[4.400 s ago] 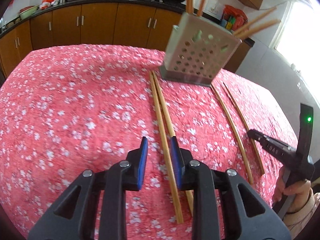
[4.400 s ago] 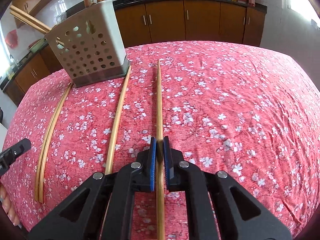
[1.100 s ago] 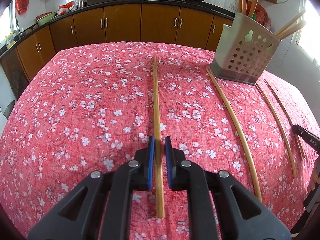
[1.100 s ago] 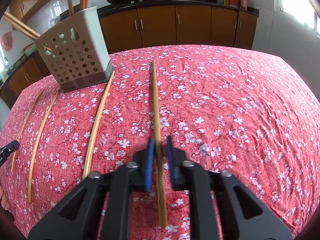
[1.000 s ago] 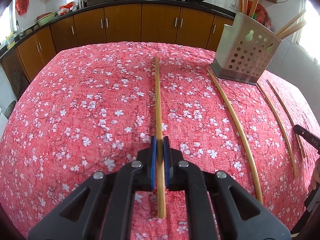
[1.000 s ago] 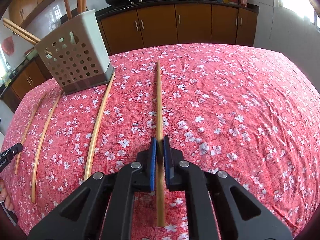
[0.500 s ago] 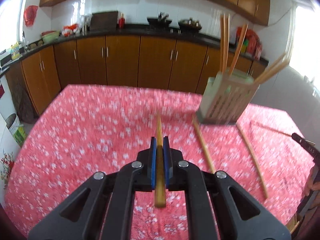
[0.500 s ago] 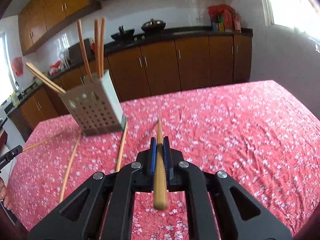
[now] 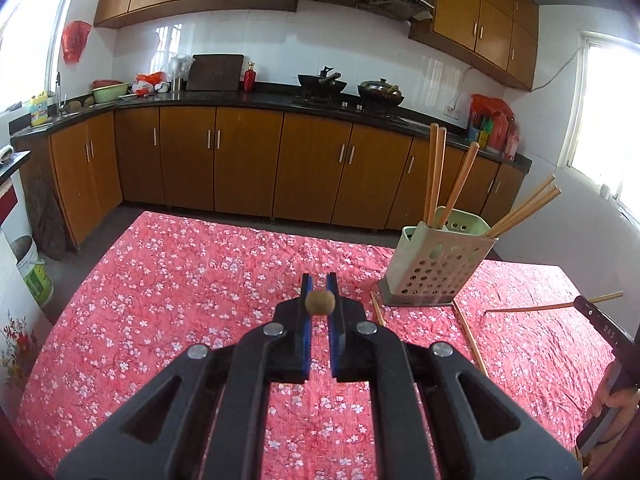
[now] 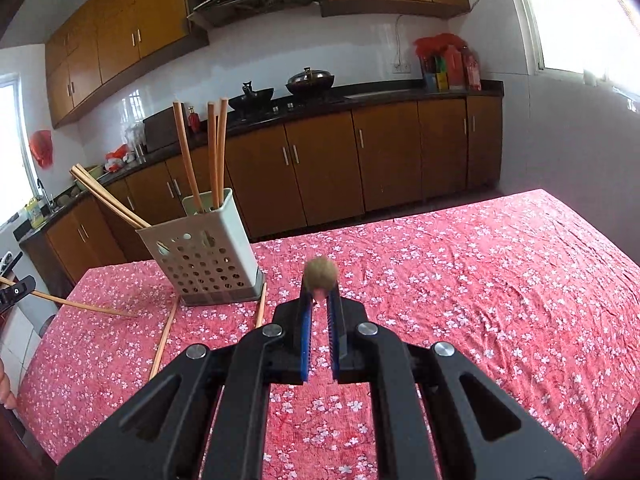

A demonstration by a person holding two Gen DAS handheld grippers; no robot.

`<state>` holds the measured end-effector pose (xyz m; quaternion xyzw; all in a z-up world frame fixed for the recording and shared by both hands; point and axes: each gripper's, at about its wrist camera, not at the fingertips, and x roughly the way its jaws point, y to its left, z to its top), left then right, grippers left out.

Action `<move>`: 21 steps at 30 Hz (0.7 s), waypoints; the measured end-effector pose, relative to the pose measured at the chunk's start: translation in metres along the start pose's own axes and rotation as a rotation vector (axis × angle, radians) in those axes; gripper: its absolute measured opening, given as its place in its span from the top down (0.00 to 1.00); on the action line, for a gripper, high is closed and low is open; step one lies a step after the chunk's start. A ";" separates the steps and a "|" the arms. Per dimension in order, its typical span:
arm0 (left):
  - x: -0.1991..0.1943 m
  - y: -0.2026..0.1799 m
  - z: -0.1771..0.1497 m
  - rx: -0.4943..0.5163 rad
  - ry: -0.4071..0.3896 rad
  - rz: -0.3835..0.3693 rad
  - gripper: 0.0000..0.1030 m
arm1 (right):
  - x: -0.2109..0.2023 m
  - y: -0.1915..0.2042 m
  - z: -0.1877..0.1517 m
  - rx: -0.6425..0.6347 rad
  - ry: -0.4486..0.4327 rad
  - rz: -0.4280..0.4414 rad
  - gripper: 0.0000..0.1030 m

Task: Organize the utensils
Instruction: 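Lift both chopsticks upright and carry them above the holder with both tools, then lower the chopsticks into the holder and open both tools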

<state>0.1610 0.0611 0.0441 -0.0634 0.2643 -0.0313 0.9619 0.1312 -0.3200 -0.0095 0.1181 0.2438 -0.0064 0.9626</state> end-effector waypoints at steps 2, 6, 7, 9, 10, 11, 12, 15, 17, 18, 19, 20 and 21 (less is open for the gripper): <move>0.001 0.000 0.000 0.002 -0.001 0.000 0.93 | -0.002 0.002 0.000 -0.003 -0.004 0.001 0.93; 0.002 -0.001 0.000 0.004 -0.003 0.000 0.93 | -0.006 0.004 0.004 -0.005 -0.014 0.004 0.93; 0.001 -0.001 0.001 0.002 -0.005 -0.004 0.93 | -0.006 0.005 0.005 -0.003 -0.018 0.009 0.93; -0.002 -0.003 0.005 0.000 -0.014 -0.020 0.93 | -0.011 0.009 0.012 0.008 -0.035 0.037 0.93; -0.005 -0.006 0.008 0.001 -0.023 -0.029 0.93 | -0.014 0.011 0.016 0.011 -0.047 0.051 0.93; -0.008 -0.007 0.012 0.004 -0.031 -0.038 0.93 | -0.017 0.013 0.019 0.011 -0.056 0.060 0.93; -0.012 -0.011 0.016 0.007 -0.043 -0.053 0.93 | -0.022 0.018 0.026 0.006 -0.077 0.081 0.93; -0.023 -0.022 0.030 0.015 -0.077 -0.094 0.93 | -0.036 0.034 0.041 -0.018 -0.130 0.128 0.93; -0.029 -0.031 0.039 0.018 -0.101 -0.123 0.93 | -0.045 0.045 0.051 -0.039 -0.166 0.161 0.93; -0.030 -0.034 0.043 0.018 -0.109 -0.132 0.93 | -0.048 0.050 0.056 -0.048 -0.180 0.173 0.93; -0.032 -0.040 0.050 0.018 -0.123 -0.144 0.93 | -0.053 0.057 0.062 -0.060 -0.202 0.189 0.93; -0.032 -0.044 0.055 0.018 -0.134 -0.150 0.93 | -0.058 0.063 0.068 -0.070 -0.224 0.206 0.93; -0.033 -0.049 0.061 0.017 -0.147 -0.156 0.93 | -0.061 0.067 0.071 -0.076 -0.238 0.216 0.93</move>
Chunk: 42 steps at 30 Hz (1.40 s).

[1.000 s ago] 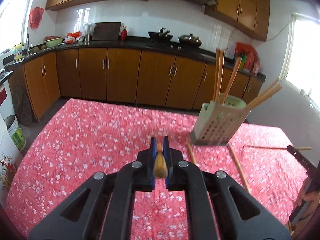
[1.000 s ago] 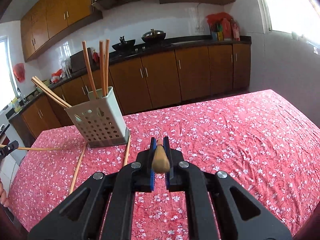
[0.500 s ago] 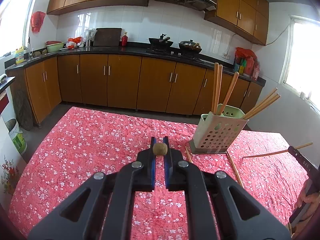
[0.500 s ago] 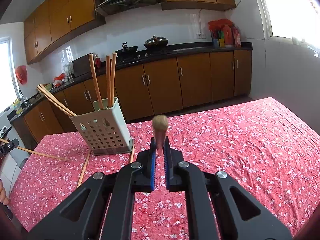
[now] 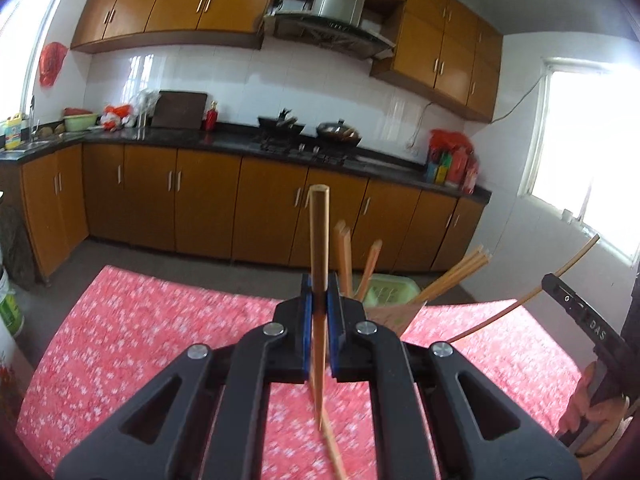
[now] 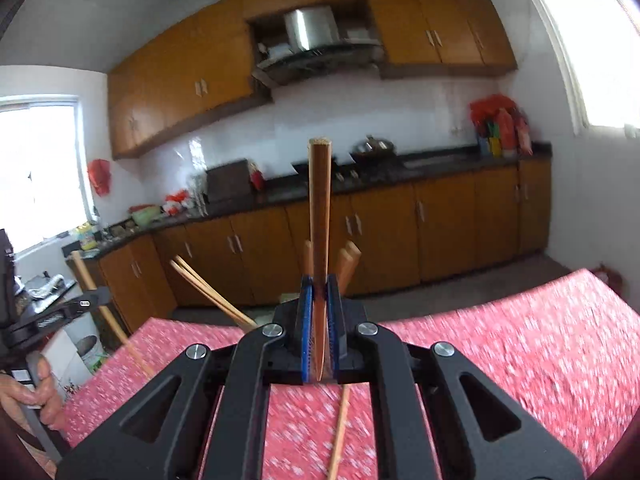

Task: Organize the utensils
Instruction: 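Lower the chopsticks into the holder and open both tools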

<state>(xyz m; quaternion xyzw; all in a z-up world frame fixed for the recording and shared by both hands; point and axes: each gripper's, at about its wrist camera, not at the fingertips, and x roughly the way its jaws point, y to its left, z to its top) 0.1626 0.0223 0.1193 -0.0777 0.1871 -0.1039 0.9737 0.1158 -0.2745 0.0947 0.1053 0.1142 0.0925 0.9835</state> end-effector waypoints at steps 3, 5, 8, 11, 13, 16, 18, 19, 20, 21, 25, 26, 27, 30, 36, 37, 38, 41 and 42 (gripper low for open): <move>0.004 -0.014 0.019 -0.001 -0.039 -0.020 0.93 | 0.001 0.014 0.017 -0.026 -0.048 0.032 0.93; 0.006 -0.026 0.033 0.004 -0.077 -0.030 0.93 | 0.006 0.019 0.024 -0.037 -0.068 0.037 0.93; 0.009 -0.041 0.051 -0.005 -0.131 -0.036 0.93 | 0.016 0.020 0.033 -0.040 -0.086 0.041 0.93; 0.016 -0.051 0.068 -0.017 -0.182 -0.027 0.93 | 0.027 0.019 0.038 -0.039 -0.093 0.041 0.93; 0.021 -0.056 0.076 -0.026 -0.210 -0.020 0.93 | 0.038 0.019 0.042 -0.042 -0.096 0.039 0.93; 0.035 -0.062 0.084 -0.027 -0.250 0.004 0.93 | 0.051 0.018 0.042 -0.053 -0.093 0.029 0.93; 0.048 -0.066 0.085 -0.020 -0.262 0.023 0.93 | 0.061 0.014 0.041 -0.050 -0.077 0.024 0.93; 0.053 -0.067 0.085 -0.017 -0.263 0.030 0.93 | 0.067 0.012 0.040 -0.047 -0.065 0.020 0.93; 0.063 -0.067 0.083 -0.016 -0.254 0.036 0.93 | 0.074 0.009 0.038 -0.042 -0.050 0.016 0.93; 0.071 -0.067 0.080 -0.017 -0.239 0.035 0.93 | 0.078 0.007 0.037 -0.037 -0.039 0.015 0.93; 0.100 -0.065 0.071 -0.022 -0.180 0.041 0.93 | 0.092 0.002 0.031 -0.013 0.001 0.011 0.92; 0.104 -0.063 0.070 -0.024 -0.170 0.041 0.93 | 0.095 0.001 0.031 -0.012 0.009 0.011 0.92; 0.108 -0.061 0.069 -0.026 -0.158 0.038 0.93 | 0.097 0.002 0.031 -0.014 0.016 0.010 0.92; 0.115 -0.059 0.066 -0.029 -0.140 0.036 0.92 | 0.097 0.004 0.030 -0.024 0.025 0.013 0.90; 0.107 -0.054 0.063 -0.035 -0.143 0.036 0.85 | 0.088 0.000 0.033 -0.003 0.008 -0.005 0.75; 0.104 -0.053 0.063 -0.039 -0.145 0.036 0.85 | 0.085 -0.001 0.033 0.000 0.004 -0.009 0.75; 0.099 -0.050 0.062 -0.042 -0.147 0.035 0.85 | 0.081 -0.002 0.035 0.004 -0.003 -0.014 0.75; 0.081 -0.041 0.059 -0.048 -0.158 0.040 0.82 | 0.064 -0.005 0.037 0.006 -0.025 -0.028 0.74; 0.075 -0.038 0.058 -0.047 -0.160 0.043 0.81 | 0.060 -0.007 0.038 0.004 -0.030 -0.034 0.73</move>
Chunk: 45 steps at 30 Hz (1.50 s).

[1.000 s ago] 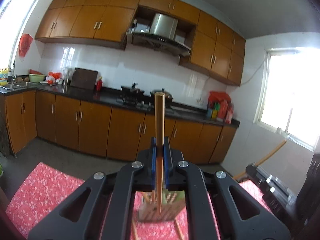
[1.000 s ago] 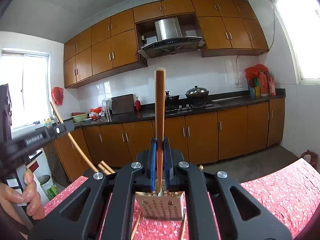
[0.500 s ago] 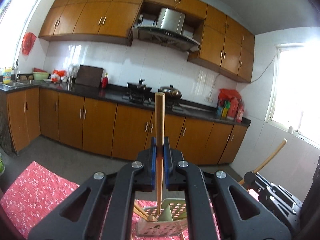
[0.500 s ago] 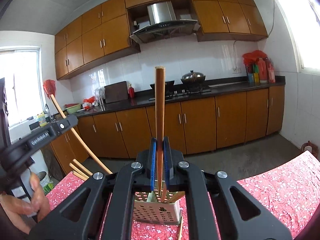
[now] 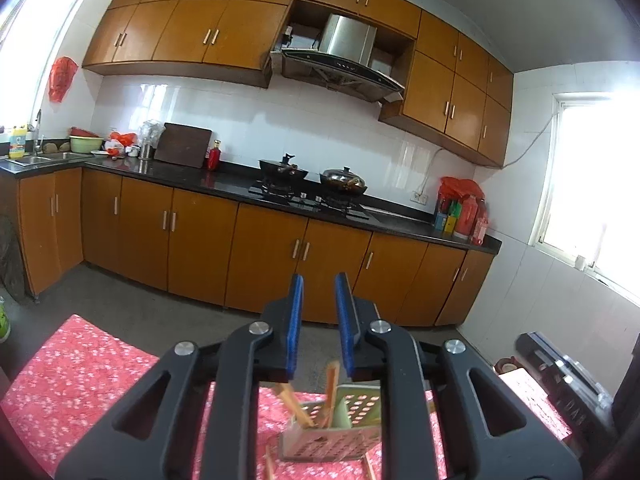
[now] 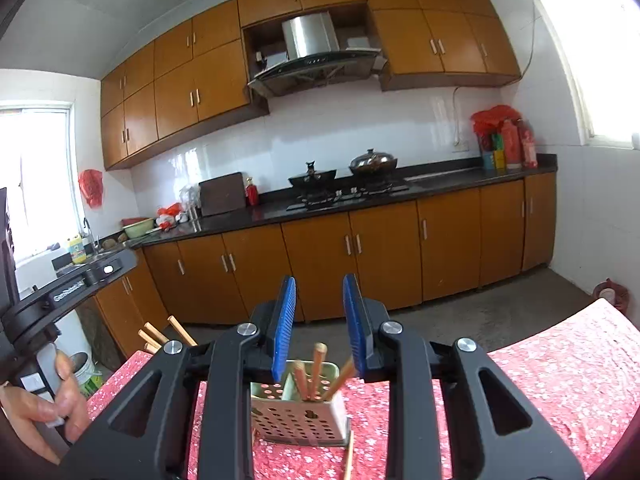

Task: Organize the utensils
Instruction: 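Lower the chopsticks into the holder and open both tools, then grasp a remaining chopstick with the right tool while the left tool grasps the last one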

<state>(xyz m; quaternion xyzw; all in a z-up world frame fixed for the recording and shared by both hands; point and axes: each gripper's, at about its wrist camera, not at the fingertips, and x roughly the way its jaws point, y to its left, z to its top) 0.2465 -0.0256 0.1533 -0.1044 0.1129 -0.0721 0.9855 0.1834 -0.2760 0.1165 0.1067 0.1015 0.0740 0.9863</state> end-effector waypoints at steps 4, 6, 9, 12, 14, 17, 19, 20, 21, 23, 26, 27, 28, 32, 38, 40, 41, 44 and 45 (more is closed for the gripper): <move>-0.028 0.020 -0.016 0.007 0.033 0.030 0.78 | -0.022 -0.016 -0.011 -0.008 0.016 -0.058 0.69; -0.039 0.037 -0.034 0.000 0.084 0.047 0.77 | -0.026 -0.027 -0.024 -0.007 0.058 -0.092 0.69; -0.042 0.064 -0.071 0.005 0.189 0.100 0.76 | -0.022 -0.046 -0.059 0.008 0.172 -0.132 0.69; -0.039 0.086 -0.109 -0.005 0.303 0.145 0.76 | -0.008 -0.055 -0.108 0.030 0.337 -0.141 0.69; -0.037 0.096 -0.137 -0.017 0.383 0.154 0.76 | -0.001 -0.052 -0.139 0.052 0.435 -0.112 0.69; -0.036 0.097 -0.167 -0.017 0.458 0.139 0.76 | 0.008 -0.040 -0.178 0.068 0.560 -0.052 0.69; -0.035 0.092 -0.183 -0.012 0.493 0.115 0.76 | 0.012 -0.029 -0.198 0.056 0.618 -0.023 0.69; -0.035 0.090 -0.189 -0.010 0.505 0.106 0.76 | 0.014 -0.024 -0.206 0.046 0.639 -0.015 0.69; -0.035 0.086 -0.195 -0.008 0.521 0.093 0.75 | 0.015 -0.020 -0.212 0.037 0.653 -0.013 0.69; -0.034 0.080 -0.201 -0.005 0.542 0.075 0.73 | 0.016 -0.012 -0.223 0.021 0.675 -0.019 0.70; -0.033 0.069 -0.212 0.010 0.572 0.047 0.72 | 0.023 -0.011 -0.231 -0.002 0.688 -0.053 0.90; -0.032 0.064 -0.215 0.016 0.582 0.040 0.72 | 0.023 -0.012 -0.232 0.003 0.692 -0.057 0.92; -0.030 0.058 -0.218 0.021 0.592 0.033 0.72 | 0.024 -0.016 -0.231 0.017 0.689 -0.064 0.93; -0.018 0.044 -0.232 0.039 0.633 0.019 0.72 | 0.022 -0.041 -0.226 0.090 0.663 -0.143 0.93; -0.001 0.027 -0.255 0.090 0.693 0.047 0.76 | 0.014 -0.062 -0.219 0.116 0.640 -0.170 0.93; 0.003 0.028 -0.261 0.099 0.699 0.075 0.90 | 0.013 -0.063 -0.219 0.115 0.634 -0.166 0.93; 0.004 0.030 -0.261 0.104 0.692 0.085 0.91 | 0.014 -0.063 -0.218 0.112 0.633 -0.163 0.93; 0.006 0.045 -0.256 0.088 0.686 0.120 0.92 | 0.013 -0.060 -0.217 0.098 0.634 -0.156 0.93; 0.007 0.053 -0.253 0.084 0.683 0.137 0.92 | 0.012 -0.057 -0.216 0.094 0.634 -0.155 0.93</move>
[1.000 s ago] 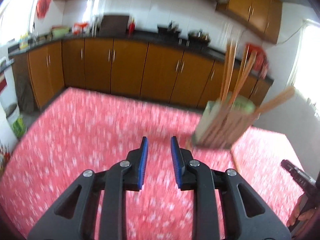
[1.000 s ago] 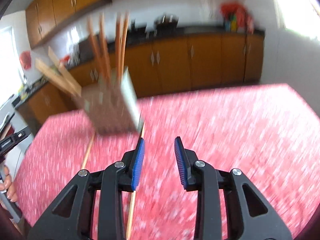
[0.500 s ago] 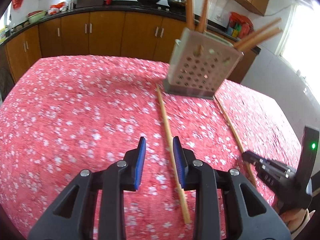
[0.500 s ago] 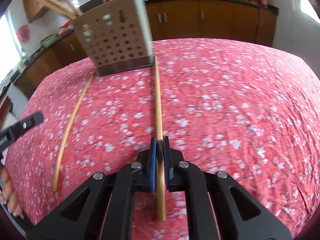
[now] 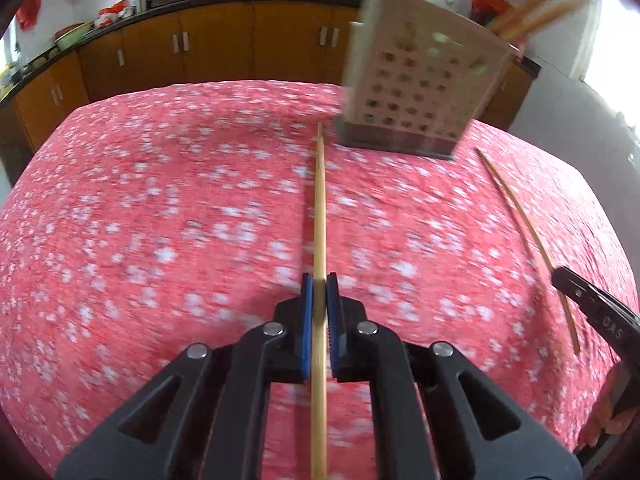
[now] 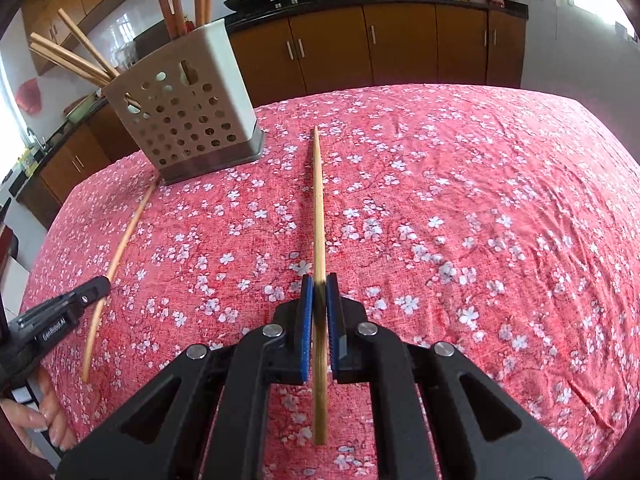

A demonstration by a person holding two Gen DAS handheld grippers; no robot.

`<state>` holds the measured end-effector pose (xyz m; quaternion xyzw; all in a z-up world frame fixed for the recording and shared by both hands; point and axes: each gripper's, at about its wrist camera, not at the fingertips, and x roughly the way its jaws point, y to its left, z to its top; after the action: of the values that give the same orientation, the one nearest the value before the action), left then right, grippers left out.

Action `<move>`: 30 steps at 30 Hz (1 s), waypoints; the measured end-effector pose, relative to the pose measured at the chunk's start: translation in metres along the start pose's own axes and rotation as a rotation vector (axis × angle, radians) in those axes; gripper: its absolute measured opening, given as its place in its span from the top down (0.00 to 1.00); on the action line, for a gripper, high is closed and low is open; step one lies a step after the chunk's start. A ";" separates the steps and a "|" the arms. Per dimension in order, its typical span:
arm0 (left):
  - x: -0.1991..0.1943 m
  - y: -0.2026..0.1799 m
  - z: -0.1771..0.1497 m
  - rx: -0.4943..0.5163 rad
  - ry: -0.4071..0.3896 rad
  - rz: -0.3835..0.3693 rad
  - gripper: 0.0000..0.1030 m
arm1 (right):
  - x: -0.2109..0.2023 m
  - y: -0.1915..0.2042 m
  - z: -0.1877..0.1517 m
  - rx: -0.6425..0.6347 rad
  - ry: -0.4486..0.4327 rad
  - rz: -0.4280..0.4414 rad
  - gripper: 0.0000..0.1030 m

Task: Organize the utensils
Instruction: 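Grasp a remaining chopstick with the right tool while the left tool grasps the last one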

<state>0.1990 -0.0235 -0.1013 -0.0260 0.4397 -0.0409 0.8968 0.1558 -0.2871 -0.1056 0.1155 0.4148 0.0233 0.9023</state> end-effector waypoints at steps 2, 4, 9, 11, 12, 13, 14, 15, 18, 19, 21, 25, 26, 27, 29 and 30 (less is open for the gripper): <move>0.000 0.016 0.004 -0.020 -0.005 0.031 0.92 | 0.002 0.002 0.001 -0.008 0.002 0.000 0.93; 0.001 0.037 0.009 -0.045 -0.009 0.066 0.92 | 0.007 0.004 0.003 -0.016 0.002 -0.005 0.93; 0.004 0.069 0.019 -0.061 -0.014 0.098 0.91 | 0.013 0.006 0.008 -0.047 -0.002 -0.040 0.93; 0.003 0.073 0.021 -0.052 -0.017 0.088 0.91 | 0.018 0.005 0.011 -0.052 0.006 -0.053 0.92; 0.004 0.073 0.021 -0.046 -0.021 0.088 0.90 | 0.020 0.004 0.011 -0.052 0.011 -0.056 0.92; 0.004 0.072 0.020 -0.036 -0.029 0.090 0.89 | 0.021 0.004 0.012 -0.053 0.009 -0.058 0.92; 0.004 0.071 0.020 -0.027 -0.034 0.091 0.88 | 0.021 0.004 0.012 -0.057 0.009 -0.061 0.92; 0.003 0.071 0.019 -0.023 -0.035 0.085 0.84 | 0.022 0.004 0.012 -0.062 0.007 -0.065 0.92; 0.003 0.071 0.016 -0.027 -0.036 0.076 0.84 | 0.022 0.006 0.010 -0.077 -0.003 -0.077 0.91; 0.001 0.071 0.015 -0.032 -0.036 0.071 0.84 | 0.022 0.006 0.010 -0.080 -0.003 -0.080 0.91; -0.001 0.070 0.015 -0.039 -0.037 0.063 0.84 | 0.020 0.005 0.010 -0.079 -0.003 -0.079 0.91; -0.002 0.073 0.015 -0.049 -0.038 0.053 0.84 | 0.019 0.003 0.010 -0.075 -0.003 -0.073 0.91; -0.002 0.072 0.015 -0.050 -0.038 0.052 0.84 | 0.019 0.003 0.010 -0.075 -0.003 -0.075 0.91; -0.004 0.072 0.015 -0.053 -0.038 0.051 0.84 | 0.020 0.003 0.010 -0.076 -0.003 -0.076 0.91; -0.004 0.073 0.015 -0.058 -0.039 0.046 0.84 | 0.020 0.003 0.010 -0.077 -0.003 -0.078 0.91; -0.005 0.073 0.015 -0.061 -0.039 0.044 0.84 | 0.020 0.004 0.010 -0.077 -0.003 -0.078 0.91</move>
<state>0.2114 0.0494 -0.0945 -0.0445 0.4237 -0.0074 0.9047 0.1766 -0.2829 -0.1131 0.0645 0.4166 0.0039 0.9068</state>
